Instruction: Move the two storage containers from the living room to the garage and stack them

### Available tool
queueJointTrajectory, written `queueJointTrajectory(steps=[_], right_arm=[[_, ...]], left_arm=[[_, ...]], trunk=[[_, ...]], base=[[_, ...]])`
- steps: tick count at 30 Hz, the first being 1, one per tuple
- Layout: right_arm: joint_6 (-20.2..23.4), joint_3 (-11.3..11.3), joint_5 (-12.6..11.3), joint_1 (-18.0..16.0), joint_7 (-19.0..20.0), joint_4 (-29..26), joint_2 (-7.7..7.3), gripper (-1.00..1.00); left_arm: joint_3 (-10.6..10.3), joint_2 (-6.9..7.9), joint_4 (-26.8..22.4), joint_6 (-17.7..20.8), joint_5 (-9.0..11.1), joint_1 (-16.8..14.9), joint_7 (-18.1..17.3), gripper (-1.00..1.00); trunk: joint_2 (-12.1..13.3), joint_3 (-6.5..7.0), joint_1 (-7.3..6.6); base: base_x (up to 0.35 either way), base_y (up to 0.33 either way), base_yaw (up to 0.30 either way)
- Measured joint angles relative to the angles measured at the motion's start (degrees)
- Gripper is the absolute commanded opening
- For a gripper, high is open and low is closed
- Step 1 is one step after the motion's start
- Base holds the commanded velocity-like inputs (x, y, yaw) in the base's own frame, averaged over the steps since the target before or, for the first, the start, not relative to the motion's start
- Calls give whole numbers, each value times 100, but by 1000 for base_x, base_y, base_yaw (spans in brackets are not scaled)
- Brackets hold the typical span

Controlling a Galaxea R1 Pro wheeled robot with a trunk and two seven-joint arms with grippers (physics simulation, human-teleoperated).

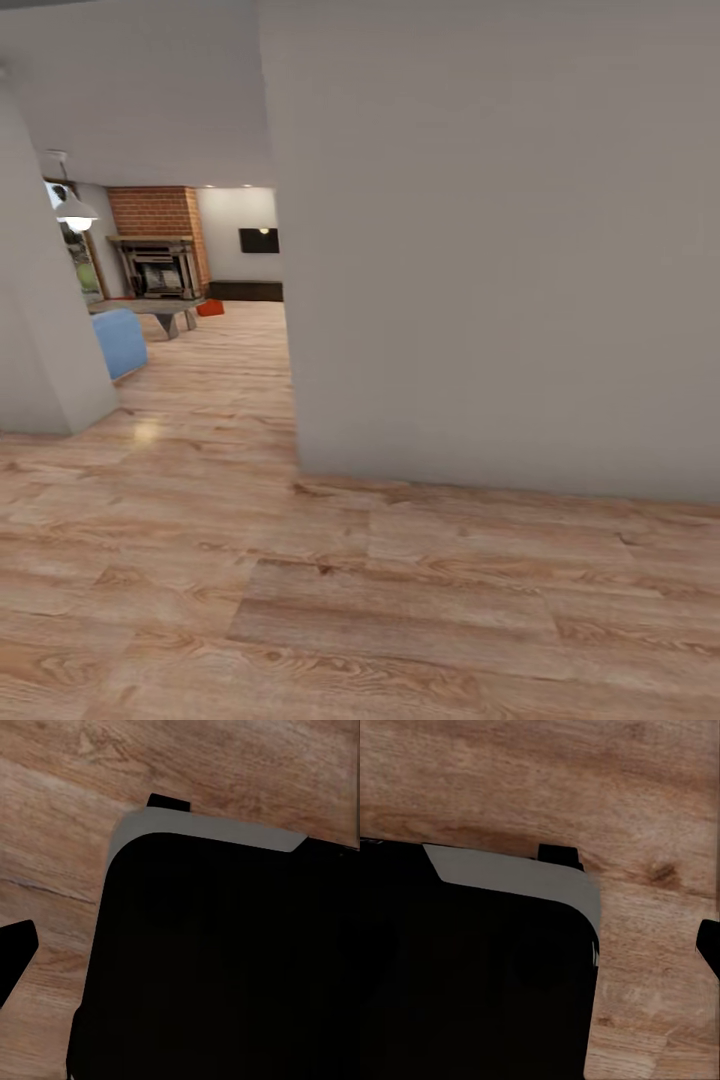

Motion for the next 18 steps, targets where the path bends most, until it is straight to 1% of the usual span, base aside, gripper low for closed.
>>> queueJointTrajectory(steps=[18], right_arm=[[6, 29, 11, 2, 0, 0, -4, 100]], left_arm=[[0, 0, 0, 0, 2, 0, 0, 100]], trunk=[[0, 2, 0]], base=[[323, 0, 263]])
